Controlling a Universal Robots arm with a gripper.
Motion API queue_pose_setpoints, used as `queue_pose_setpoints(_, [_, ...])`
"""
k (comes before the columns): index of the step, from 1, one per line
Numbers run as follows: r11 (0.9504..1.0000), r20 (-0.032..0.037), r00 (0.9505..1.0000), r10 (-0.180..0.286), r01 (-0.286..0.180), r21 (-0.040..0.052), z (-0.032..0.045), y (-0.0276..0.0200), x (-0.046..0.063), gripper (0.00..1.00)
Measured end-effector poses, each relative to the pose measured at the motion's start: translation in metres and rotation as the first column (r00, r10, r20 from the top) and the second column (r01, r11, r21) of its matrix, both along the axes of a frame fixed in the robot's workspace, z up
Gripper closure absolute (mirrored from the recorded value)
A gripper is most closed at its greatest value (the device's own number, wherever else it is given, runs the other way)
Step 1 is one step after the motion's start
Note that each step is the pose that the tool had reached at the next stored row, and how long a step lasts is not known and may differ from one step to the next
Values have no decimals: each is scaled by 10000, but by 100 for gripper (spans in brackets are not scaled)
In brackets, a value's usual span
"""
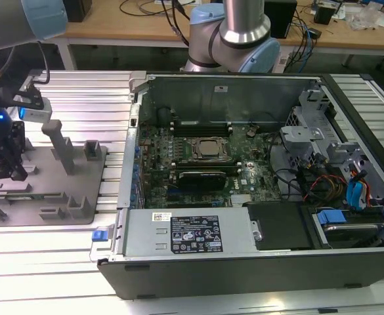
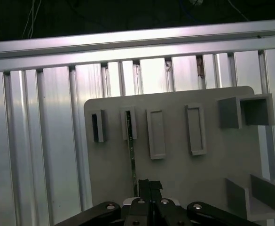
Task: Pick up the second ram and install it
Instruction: 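Pick up the second ram and move it above second insertion slot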
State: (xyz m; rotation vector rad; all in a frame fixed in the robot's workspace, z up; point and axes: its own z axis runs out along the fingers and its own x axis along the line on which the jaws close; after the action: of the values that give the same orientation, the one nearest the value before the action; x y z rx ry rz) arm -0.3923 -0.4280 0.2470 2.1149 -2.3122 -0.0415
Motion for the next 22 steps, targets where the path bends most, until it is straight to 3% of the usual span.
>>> queue_pose_setpoints(8, [9999, -7, 10000, 98, -98, -57, -97, -3, -69, 92])
queue_pose_setpoints(15, [9988, -81, 9989, 464, -466, -145, -175, -27, -85, 92])
queue_pose_setpoints(22, [9971, -127, 9972, 739, -741, -164, -243, -58, -102, 92])
